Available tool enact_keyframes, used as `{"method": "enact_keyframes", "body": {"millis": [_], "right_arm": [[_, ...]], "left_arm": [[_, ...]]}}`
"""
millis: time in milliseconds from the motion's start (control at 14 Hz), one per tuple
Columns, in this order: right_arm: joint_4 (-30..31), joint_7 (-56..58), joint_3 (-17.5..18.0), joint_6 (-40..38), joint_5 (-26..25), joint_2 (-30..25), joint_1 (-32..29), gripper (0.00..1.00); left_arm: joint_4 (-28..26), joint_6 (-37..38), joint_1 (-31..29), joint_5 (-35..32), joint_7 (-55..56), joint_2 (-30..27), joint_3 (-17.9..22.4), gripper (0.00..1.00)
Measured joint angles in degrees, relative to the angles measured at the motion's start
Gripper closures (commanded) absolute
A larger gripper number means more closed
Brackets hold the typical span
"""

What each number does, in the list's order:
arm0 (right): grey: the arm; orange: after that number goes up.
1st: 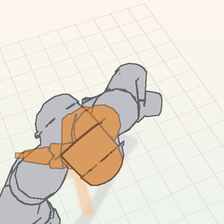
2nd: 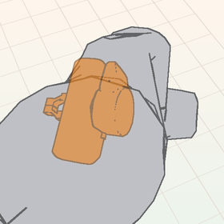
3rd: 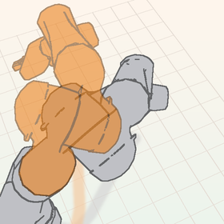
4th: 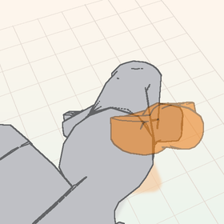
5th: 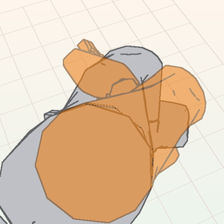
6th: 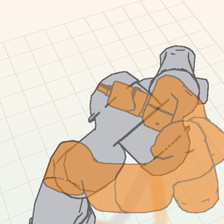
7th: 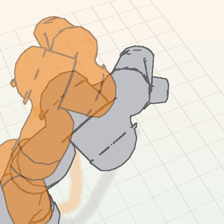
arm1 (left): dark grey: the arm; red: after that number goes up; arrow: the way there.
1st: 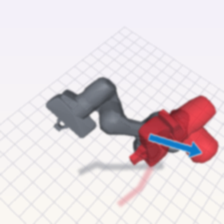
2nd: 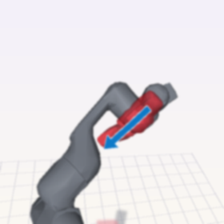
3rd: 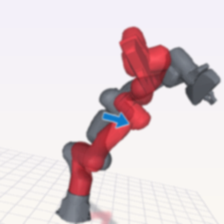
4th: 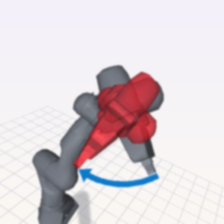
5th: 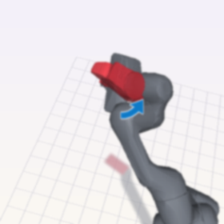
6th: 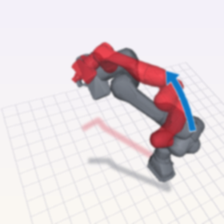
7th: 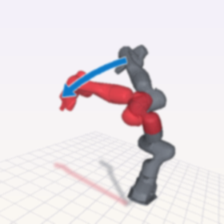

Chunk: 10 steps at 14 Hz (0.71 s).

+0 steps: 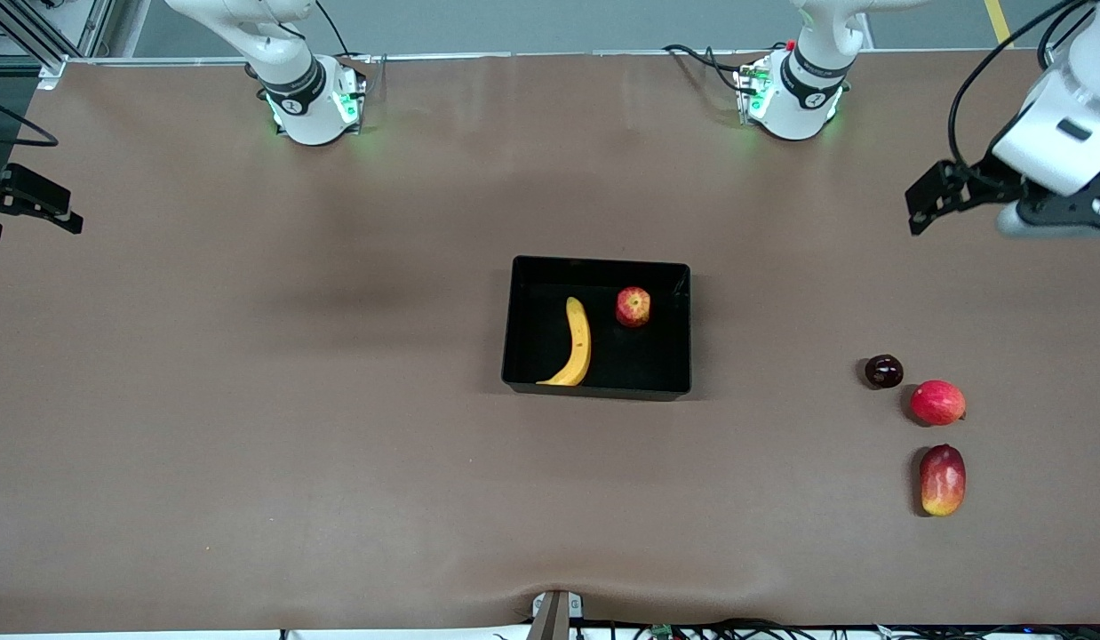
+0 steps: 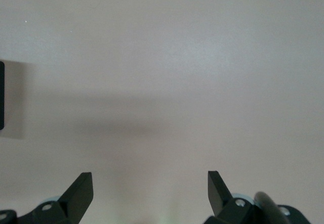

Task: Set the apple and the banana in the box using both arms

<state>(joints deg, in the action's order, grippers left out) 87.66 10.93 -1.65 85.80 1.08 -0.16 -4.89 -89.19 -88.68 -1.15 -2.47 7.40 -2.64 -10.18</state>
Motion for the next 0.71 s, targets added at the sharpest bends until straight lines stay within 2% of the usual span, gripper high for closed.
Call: {"method": "enact_keyframes", "body": {"millis": [286, 714], "right_arm": [[0.06, -0.25, -0.25, 0.52, 0.00, 0.00, -0.35, 0.00], [0.35, -0.25, -0.42, 0.51, 0.02, 0.01, -1.41, 0.00]], "left_arm": [[-3.16, -0.01, 1.61, 0.40, -0.70, -3.28, 2.35, 0.00], [-3.98, -0.35, 1.59, 0.53, -0.70, -3.28, 2.98, 0.00]]}}
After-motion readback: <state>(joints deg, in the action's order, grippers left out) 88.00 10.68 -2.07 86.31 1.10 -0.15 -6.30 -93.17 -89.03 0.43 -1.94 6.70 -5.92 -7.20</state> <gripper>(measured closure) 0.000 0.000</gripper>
